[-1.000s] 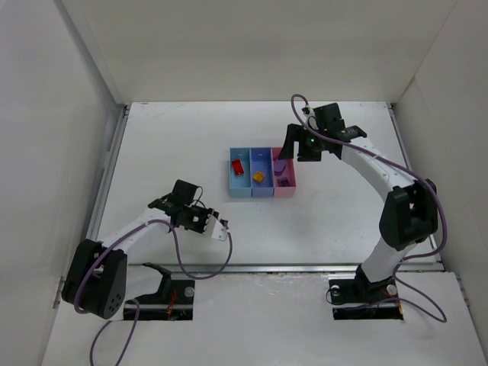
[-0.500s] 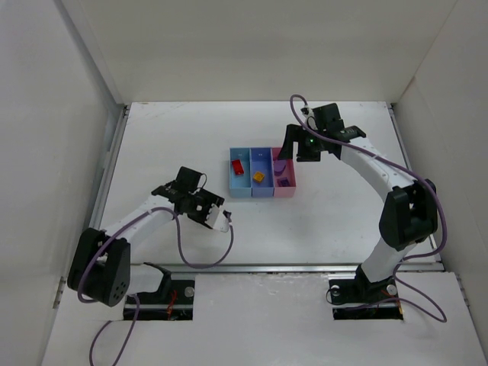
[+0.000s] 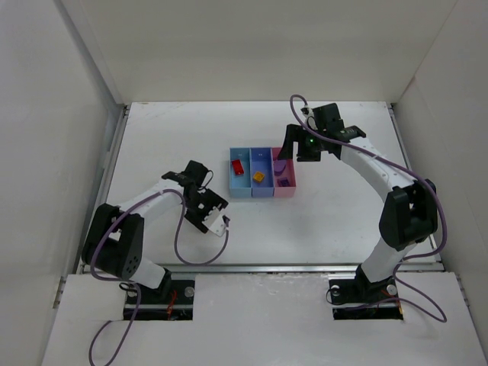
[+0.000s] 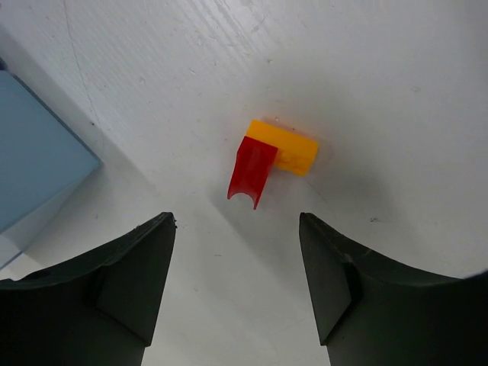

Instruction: Sort the legos into containers by color

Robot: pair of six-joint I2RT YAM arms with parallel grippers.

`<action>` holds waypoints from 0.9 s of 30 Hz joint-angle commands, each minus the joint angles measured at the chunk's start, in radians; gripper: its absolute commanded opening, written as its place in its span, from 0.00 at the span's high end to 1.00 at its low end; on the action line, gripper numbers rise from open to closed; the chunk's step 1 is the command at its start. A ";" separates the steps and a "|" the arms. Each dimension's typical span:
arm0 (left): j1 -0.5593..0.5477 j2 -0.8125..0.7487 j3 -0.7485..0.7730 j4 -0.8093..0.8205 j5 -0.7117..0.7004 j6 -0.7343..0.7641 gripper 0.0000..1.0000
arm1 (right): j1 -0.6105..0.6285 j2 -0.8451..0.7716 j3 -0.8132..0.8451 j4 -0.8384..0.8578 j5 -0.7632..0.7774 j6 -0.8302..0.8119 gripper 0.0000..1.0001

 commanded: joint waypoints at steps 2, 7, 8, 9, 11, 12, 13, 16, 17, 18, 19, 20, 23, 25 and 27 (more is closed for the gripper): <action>-0.024 0.009 0.016 -0.037 0.049 0.108 0.38 | 0.008 -0.014 0.049 0.017 0.003 -0.002 0.16; -0.024 0.056 0.039 -0.037 0.008 0.143 0.47 | 0.008 -0.014 0.040 0.018 0.003 -0.002 0.16; -0.024 0.071 0.039 -0.060 0.008 0.157 0.48 | 0.008 -0.014 0.040 0.018 0.003 -0.002 0.16; -0.024 0.072 0.039 -0.069 -0.005 0.168 0.50 | 0.008 -0.014 0.040 0.018 0.003 -0.002 0.16; -0.033 0.099 0.048 -0.083 -0.005 0.186 0.51 | 0.008 -0.014 0.031 0.018 0.003 -0.002 0.16; -0.033 0.099 0.048 -0.083 -0.005 0.195 0.51 | 0.008 -0.014 0.031 0.018 0.003 -0.002 0.16; -0.033 0.113 0.048 -0.083 -0.005 0.195 0.52 | 0.008 -0.014 0.031 0.018 0.003 -0.002 0.16; -0.033 0.150 0.079 -0.083 -0.005 0.160 0.55 | 0.008 -0.014 0.031 0.018 0.003 -0.002 0.16; -0.042 0.164 0.092 -0.083 -0.005 0.160 0.55 | 0.008 -0.014 0.031 0.018 0.003 -0.002 0.16; -0.042 0.164 0.092 -0.083 -0.005 0.160 0.60 | 0.008 -0.014 0.031 0.018 0.003 -0.002 0.16; -0.042 0.164 0.092 -0.095 -0.014 0.171 0.62 | 0.008 -0.014 0.031 0.018 0.003 -0.002 0.16; -0.042 0.164 0.092 -0.095 -0.014 0.171 0.62 | 0.008 -0.014 0.031 0.018 0.003 -0.002 0.16; -0.053 0.164 0.092 -0.117 -0.005 0.183 0.63 | 0.008 -0.014 0.031 0.018 0.012 -0.002 0.16; -0.062 0.151 0.092 -0.126 0.004 0.183 0.66 | 0.008 -0.014 0.031 0.018 0.012 -0.002 0.16; -0.071 0.142 0.082 -0.137 0.004 0.183 0.66 | 0.008 -0.014 0.031 0.018 0.012 -0.002 0.16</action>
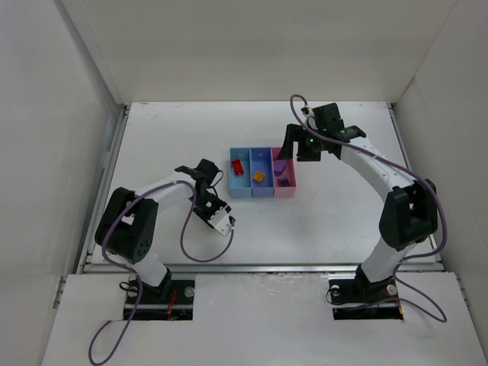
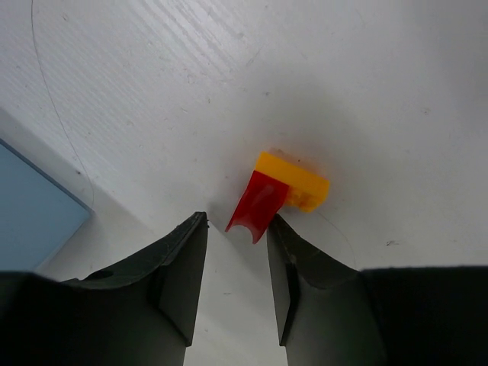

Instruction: Sort the legos into containers by color

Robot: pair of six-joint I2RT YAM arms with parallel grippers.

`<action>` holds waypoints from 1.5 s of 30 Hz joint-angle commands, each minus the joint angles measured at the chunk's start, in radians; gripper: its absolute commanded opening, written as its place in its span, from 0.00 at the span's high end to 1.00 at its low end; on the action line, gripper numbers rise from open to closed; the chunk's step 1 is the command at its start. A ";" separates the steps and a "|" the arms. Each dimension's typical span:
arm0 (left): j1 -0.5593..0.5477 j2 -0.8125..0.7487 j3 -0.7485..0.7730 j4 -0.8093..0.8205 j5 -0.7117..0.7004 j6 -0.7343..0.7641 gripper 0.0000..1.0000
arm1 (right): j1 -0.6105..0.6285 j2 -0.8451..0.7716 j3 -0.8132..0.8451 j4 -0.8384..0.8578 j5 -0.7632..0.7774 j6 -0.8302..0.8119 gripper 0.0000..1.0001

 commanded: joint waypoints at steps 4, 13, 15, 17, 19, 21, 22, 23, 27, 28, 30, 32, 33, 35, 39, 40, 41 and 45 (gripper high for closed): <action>-0.025 -0.025 -0.018 -0.108 0.022 0.166 0.67 | 0.008 -0.014 0.029 0.017 0.011 -0.002 0.16; -0.066 -0.014 -0.009 -0.109 0.032 0.145 0.95 | 0.008 -0.032 0.011 0.017 0.011 0.007 0.16; -0.066 -0.014 -0.009 -0.109 0.032 0.136 0.97 | 0.008 -0.032 0.011 0.017 0.011 0.007 0.16; -0.066 -0.014 -0.009 -0.109 0.032 0.113 1.00 | 0.008 -0.032 0.011 0.017 0.011 0.007 0.16; -0.066 -0.014 -0.009 -0.099 0.023 0.076 1.00 | 0.008 -0.032 0.011 0.017 0.011 0.007 0.16; -0.066 -0.014 -0.009 -0.069 0.032 -0.037 1.00 | 0.008 -0.032 0.011 0.017 0.002 0.007 0.16; -0.066 -0.014 0.013 -0.056 0.032 -0.094 1.00 | 0.008 -0.032 0.011 0.017 0.002 0.007 0.16; -0.066 -0.014 0.022 -0.024 0.043 -0.157 1.00 | 0.008 -0.032 0.011 0.017 0.002 0.007 0.16; -0.037 -0.025 0.092 -0.015 0.103 -0.386 1.00 | 0.017 -0.043 0.011 0.006 0.013 0.007 0.16; -0.016 -0.053 0.114 -0.024 0.117 -0.424 1.00 | 0.017 -0.043 0.020 0.006 0.013 0.007 0.16; 0.013 -0.098 0.137 -0.061 0.163 -0.433 1.00 | 0.017 -0.052 0.020 0.006 0.013 0.007 0.14; 0.026 -0.129 0.146 -0.081 0.198 -0.449 1.00 | 0.017 -0.075 0.020 0.006 0.000 0.007 0.12; 0.026 -0.161 0.146 -0.081 0.198 -0.461 1.00 | 0.017 -0.075 0.020 0.006 -0.009 0.007 0.12; 0.037 -0.190 0.157 -0.090 0.229 -0.502 1.00 | 0.017 -0.098 0.020 0.029 -0.019 0.007 0.11; 0.063 -0.253 0.203 -0.061 0.310 -0.623 1.00 | 0.017 -0.123 0.011 0.095 -0.136 0.007 0.07; 0.072 -0.276 0.212 -0.031 0.321 -0.674 1.00 | 0.017 -0.133 0.000 0.114 -0.167 0.007 0.07; 0.072 -0.287 0.223 0.052 0.321 -0.721 1.00 | 0.029 -0.133 0.000 0.134 -0.194 0.007 0.07; 0.072 -0.336 0.203 0.337 0.321 -0.961 1.00 | 0.057 -0.082 0.049 0.210 -0.325 0.019 0.07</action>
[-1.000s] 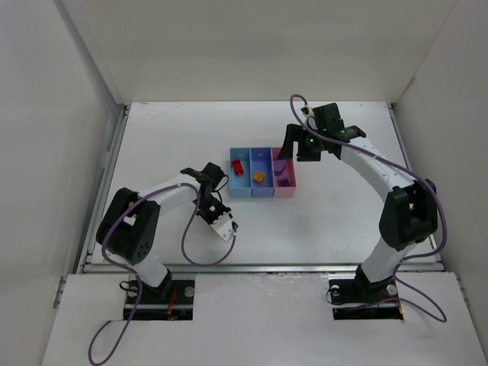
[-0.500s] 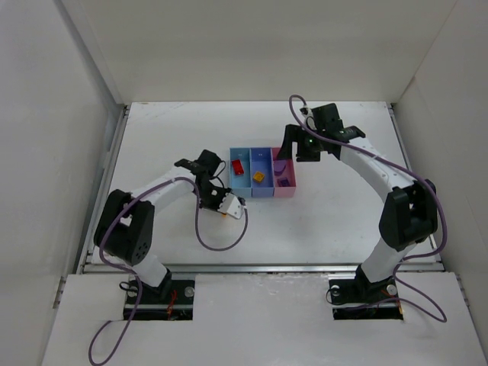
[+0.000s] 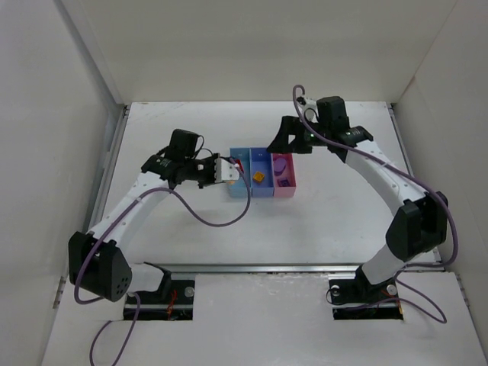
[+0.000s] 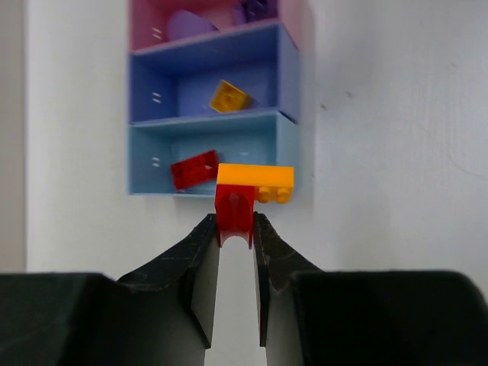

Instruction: Sort the legos into containers by color

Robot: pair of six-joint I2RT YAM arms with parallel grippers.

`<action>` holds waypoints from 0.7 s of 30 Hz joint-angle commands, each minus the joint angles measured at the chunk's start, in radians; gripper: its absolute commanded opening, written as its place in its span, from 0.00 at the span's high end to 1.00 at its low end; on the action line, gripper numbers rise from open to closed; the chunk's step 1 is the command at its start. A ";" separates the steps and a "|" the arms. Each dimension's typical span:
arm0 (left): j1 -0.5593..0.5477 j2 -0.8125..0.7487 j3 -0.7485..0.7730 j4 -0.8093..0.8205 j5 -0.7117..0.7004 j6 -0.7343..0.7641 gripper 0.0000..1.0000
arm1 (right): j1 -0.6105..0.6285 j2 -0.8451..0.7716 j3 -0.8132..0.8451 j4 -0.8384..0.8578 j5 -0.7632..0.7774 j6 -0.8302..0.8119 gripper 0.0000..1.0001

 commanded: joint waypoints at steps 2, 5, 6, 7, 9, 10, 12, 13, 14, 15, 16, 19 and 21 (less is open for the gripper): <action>0.004 -0.058 0.020 0.314 0.051 -0.293 1.00 | 0.055 0.049 0.057 0.194 -0.280 0.052 0.07; 0.004 -0.034 0.062 0.412 0.030 -0.354 1.00 | 0.079 0.102 0.101 0.316 -0.360 0.147 0.09; 0.004 -0.033 0.062 0.461 0.019 -0.405 1.00 | 0.089 0.119 0.121 0.316 -0.369 0.147 0.11; 0.004 -0.033 0.071 0.484 0.010 -0.426 1.00 | 0.089 0.144 0.135 0.316 -0.380 0.147 0.11; 0.004 -0.033 0.071 0.519 0.001 -0.435 1.00 | 0.122 0.164 0.188 0.316 -0.403 0.147 0.11; 0.004 -0.033 0.071 0.551 0.001 -0.449 1.00 | 0.123 0.176 0.201 0.316 -0.403 0.147 0.11; -0.006 -0.044 0.060 0.581 0.001 -0.463 1.00 | 0.135 0.176 0.213 0.326 -0.403 0.161 0.11; -0.006 -0.044 0.060 0.581 0.001 -0.472 1.00 | 0.135 0.187 0.213 0.326 -0.414 0.173 0.11; -0.006 -0.055 0.060 0.591 0.001 -0.472 1.00 | 0.135 0.187 0.213 0.338 -0.414 0.173 0.16; -0.006 -0.055 0.060 0.604 0.001 -0.472 1.00 | 0.135 0.187 0.213 0.349 -0.443 0.187 0.19; -0.006 -0.066 0.050 0.604 0.001 -0.472 1.00 | 0.135 0.196 0.213 0.365 -0.458 0.187 0.21; -0.006 -0.066 0.049 0.627 0.001 -0.472 1.00 | 0.135 0.187 0.157 0.498 -0.500 0.276 0.33; -0.006 -0.066 0.040 0.627 0.001 -0.472 1.00 | 0.135 0.187 0.141 0.551 -0.511 0.314 0.45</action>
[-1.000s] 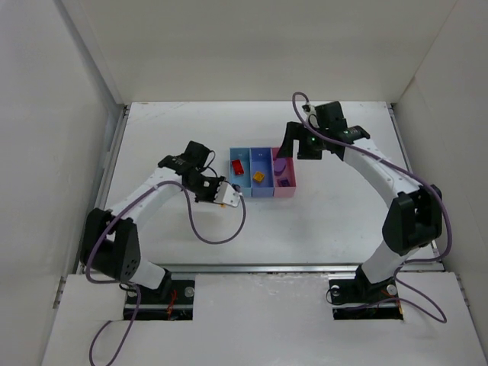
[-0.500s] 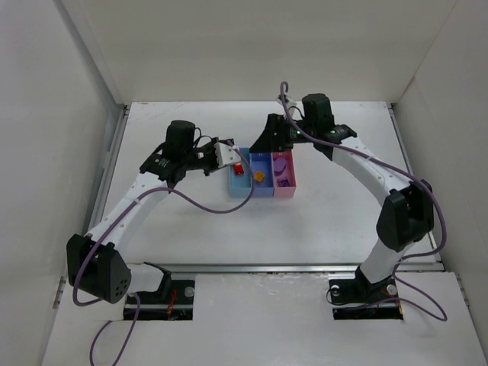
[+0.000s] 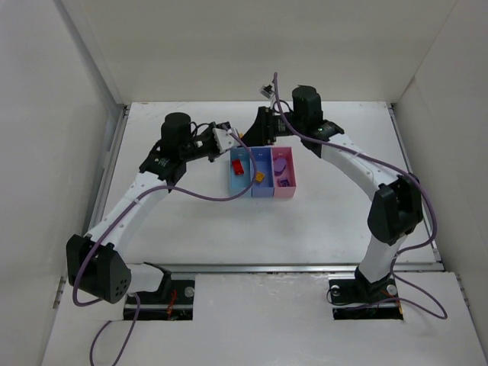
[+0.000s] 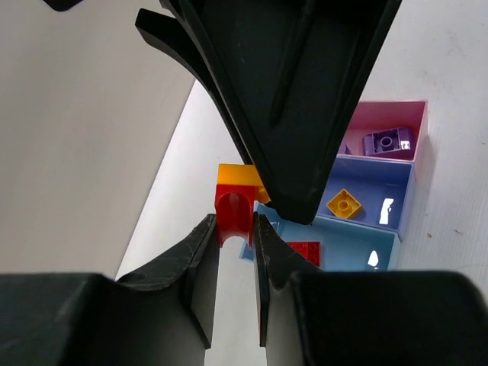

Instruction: Sort the legos into containers by color

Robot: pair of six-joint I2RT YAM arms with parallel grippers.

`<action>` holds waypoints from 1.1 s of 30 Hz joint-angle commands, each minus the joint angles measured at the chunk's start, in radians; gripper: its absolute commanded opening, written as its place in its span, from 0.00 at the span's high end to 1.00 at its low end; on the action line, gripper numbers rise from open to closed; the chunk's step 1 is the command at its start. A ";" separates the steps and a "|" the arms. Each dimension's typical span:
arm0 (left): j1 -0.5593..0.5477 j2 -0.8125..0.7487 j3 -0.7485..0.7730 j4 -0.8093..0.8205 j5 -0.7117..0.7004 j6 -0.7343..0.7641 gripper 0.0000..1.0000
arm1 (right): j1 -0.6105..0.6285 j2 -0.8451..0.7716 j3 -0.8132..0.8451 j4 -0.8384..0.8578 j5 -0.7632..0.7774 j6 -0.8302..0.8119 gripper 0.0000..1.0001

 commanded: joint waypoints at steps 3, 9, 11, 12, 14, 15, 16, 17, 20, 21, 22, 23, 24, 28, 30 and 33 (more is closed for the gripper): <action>-0.003 -0.039 0.013 0.065 0.013 -0.029 1.00 | 0.001 -0.008 -0.042 0.223 -0.078 0.109 0.54; -0.003 -0.039 0.013 0.075 0.013 -0.019 1.00 | 0.001 -0.008 -0.051 0.223 -0.078 0.118 0.85; -0.003 -0.039 0.013 0.061 0.022 0.008 1.00 | 0.001 -0.008 -0.051 0.223 -0.078 0.118 0.99; -0.003 -0.039 0.013 0.052 0.032 0.022 1.00 | 0.001 -0.008 -0.051 0.223 -0.078 0.128 1.00; -0.003 -0.050 -0.007 0.029 0.033 0.069 1.00 | -0.009 -0.008 -0.062 0.223 -0.078 0.128 1.00; -0.012 -0.060 -0.030 0.029 0.033 0.091 1.00 | -0.019 -0.019 -0.073 0.223 -0.078 0.138 1.00; -0.012 -0.076 -0.044 0.016 0.017 0.114 1.00 | -0.019 -0.019 -0.083 0.223 -0.078 0.138 1.00; -0.012 -0.085 -0.061 0.016 0.005 0.132 1.00 | -0.031 -0.019 -0.083 0.223 -0.078 0.138 1.00; -0.012 -0.116 -0.111 0.016 -0.029 0.204 1.00 | -0.072 -0.042 -0.138 0.223 -0.089 0.138 1.00; -0.012 -0.116 -0.121 0.016 -0.038 0.205 1.00 | -0.083 -0.052 -0.149 0.223 -0.089 0.138 1.00; -0.012 -0.116 -0.131 0.004 -0.038 0.215 1.00 | -0.101 -0.052 -0.158 0.223 -0.089 0.147 1.00; -0.003 -0.125 -0.131 -0.016 -0.038 0.224 1.00 | -0.115 -0.063 -0.168 0.223 -0.089 0.148 1.00; -0.003 -0.125 -0.131 -0.027 -0.038 0.224 1.00 | -0.115 -0.063 -0.168 0.223 -0.089 0.148 1.00; -0.003 -0.116 -0.144 -0.039 -0.038 0.234 1.00 | -0.143 -0.082 -0.197 0.223 -0.089 0.138 1.00; -0.003 -0.116 -0.144 -0.039 -0.038 0.234 1.00 | -0.170 -0.091 -0.211 0.223 -0.089 0.138 1.00; -0.003 -0.116 -0.144 -0.048 -0.038 0.234 1.00 | -0.181 -0.103 -0.229 0.223 -0.061 0.138 1.00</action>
